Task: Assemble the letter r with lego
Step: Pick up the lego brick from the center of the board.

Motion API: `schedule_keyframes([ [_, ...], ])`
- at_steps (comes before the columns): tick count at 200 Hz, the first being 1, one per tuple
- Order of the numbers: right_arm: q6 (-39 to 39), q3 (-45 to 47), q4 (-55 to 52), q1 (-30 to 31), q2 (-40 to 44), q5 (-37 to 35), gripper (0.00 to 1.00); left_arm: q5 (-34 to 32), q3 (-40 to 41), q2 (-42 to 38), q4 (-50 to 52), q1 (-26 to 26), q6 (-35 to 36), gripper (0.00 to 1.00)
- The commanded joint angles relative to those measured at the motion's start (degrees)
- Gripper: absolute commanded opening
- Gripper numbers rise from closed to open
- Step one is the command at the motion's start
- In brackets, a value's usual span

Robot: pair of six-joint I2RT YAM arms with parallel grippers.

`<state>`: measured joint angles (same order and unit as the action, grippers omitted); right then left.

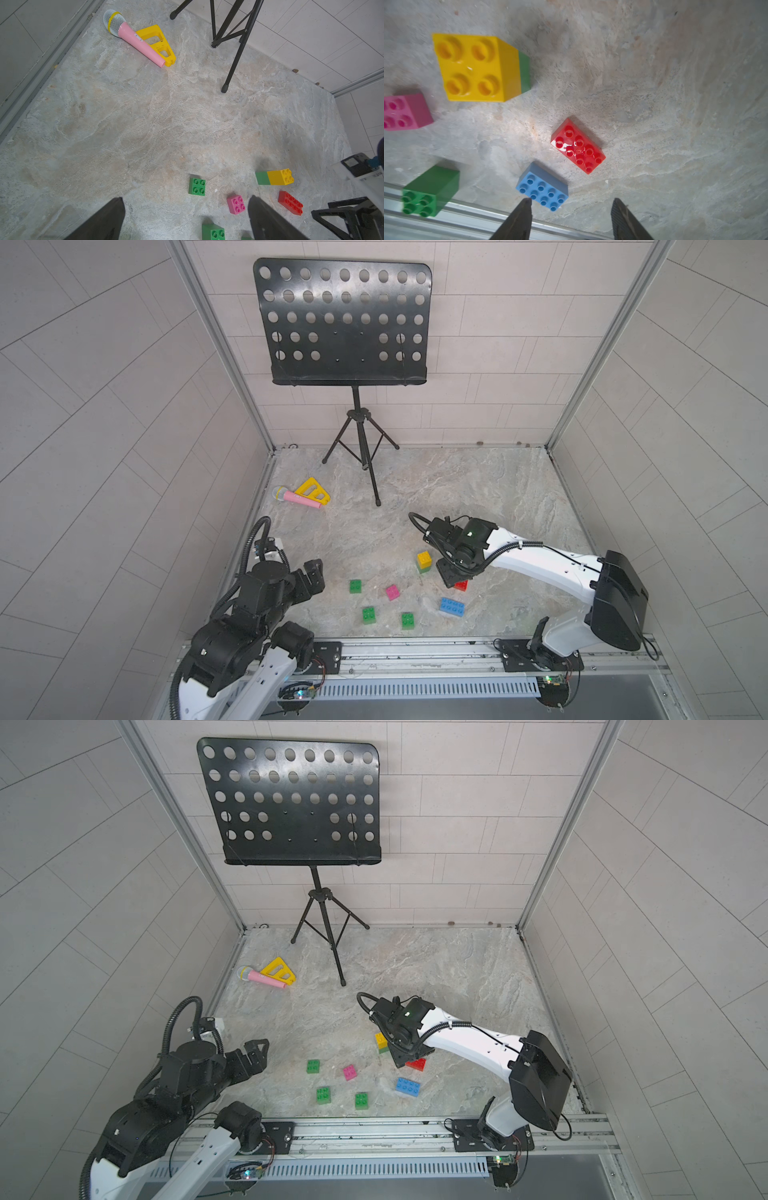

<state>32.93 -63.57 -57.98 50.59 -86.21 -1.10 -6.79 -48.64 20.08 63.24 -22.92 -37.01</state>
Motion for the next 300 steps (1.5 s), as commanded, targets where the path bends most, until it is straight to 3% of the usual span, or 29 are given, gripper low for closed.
schedule_keyframes([
  [1,-6.0,3.0,4.9,-0.5,1.4,-4.3,0.66,-0.4,-0.1,0.8,-0.7,-0.1,0.6,1.00],
  [48,-5.9,7.9,9.8,-4.9,-0.6,3.2,0.68,-0.4,0.0,1.4,-0.5,0.0,0.4,1.00],
  [126,-4.5,8.9,14.4,-9.0,-9.5,5.0,0.70,-0.2,-0.1,2.5,-0.2,0.0,0.4,1.00],
  [210,-1.6,8.8,13.9,-14.2,-8.4,5.9,0.49,-0.9,-0.1,2.6,-0.1,0.0,0.2,1.00],
  [251,0.0,8.0,11.3,-14.4,-7.2,5.1,0.61,-0.4,-0.2,3.6,-0.2,-0.1,0.5,1.00],
  [300,1.3,7.7,11.2,-14.5,-6.2,6.7,0.58,-0.2,-0.2,3.6,-0.2,0.0,0.5,1.00],
])
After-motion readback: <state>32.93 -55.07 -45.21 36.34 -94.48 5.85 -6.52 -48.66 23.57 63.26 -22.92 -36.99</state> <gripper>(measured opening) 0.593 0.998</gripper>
